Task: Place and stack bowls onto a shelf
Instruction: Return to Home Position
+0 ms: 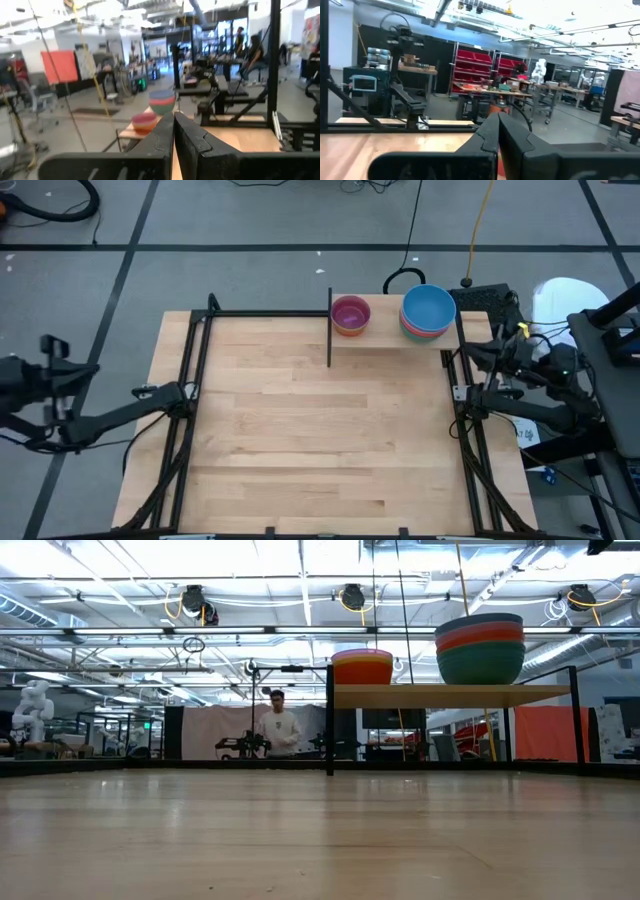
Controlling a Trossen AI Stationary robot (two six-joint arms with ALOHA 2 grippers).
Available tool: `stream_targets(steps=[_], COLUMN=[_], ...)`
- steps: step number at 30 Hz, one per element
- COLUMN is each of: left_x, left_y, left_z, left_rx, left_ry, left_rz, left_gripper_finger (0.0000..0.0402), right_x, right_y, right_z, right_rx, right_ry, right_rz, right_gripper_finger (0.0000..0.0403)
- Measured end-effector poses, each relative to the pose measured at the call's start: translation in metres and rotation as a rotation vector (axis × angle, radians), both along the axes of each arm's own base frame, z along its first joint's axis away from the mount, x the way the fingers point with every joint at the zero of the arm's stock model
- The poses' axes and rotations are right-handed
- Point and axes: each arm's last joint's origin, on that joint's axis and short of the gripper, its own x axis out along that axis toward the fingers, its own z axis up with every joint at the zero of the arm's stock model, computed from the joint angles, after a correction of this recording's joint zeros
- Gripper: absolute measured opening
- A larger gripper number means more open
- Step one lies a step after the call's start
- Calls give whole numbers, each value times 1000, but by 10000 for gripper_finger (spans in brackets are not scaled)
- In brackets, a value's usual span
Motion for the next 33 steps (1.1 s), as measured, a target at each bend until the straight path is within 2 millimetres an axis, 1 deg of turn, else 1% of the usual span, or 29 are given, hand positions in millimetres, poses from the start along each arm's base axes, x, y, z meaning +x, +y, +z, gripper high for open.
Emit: stream_targets(steps=[5, 10, 15, 18, 24, 28, 33], left_x=[28, 62, 99, 117, 146, 165, 185], left_y=[14, 32, 53, 64, 80, 89, 98], left_z=[-23, -47, -66, -75, -94, -113, -135], left_rx=[-13, -54, -57, -46, -55, -86, -55], left_ry=[-12, -17, -27, -43, -78, -87, -138], left_rz=[-37, -50, -54, -61, -80, -95, -123], left_gripper_finger=[19, 19, 19, 19, 19, 19, 19], right_x=[4, 7, 18, 25, 41, 50, 62], right_y=[1, 0, -2, -3, -7, -9, -13], right_z=[-1, -5, -13, -19, -35, -45, -60], right_rx=[-16, -8, -4, -13, -19, -30, -30], right_ry=[-17, -11, -39, -60, -78, -75, -66], right_rz=[49, 51, 88, 106, 109, 108, 108], right_gripper_finger=[0, 0, 0, 0, 0, 0, 0])
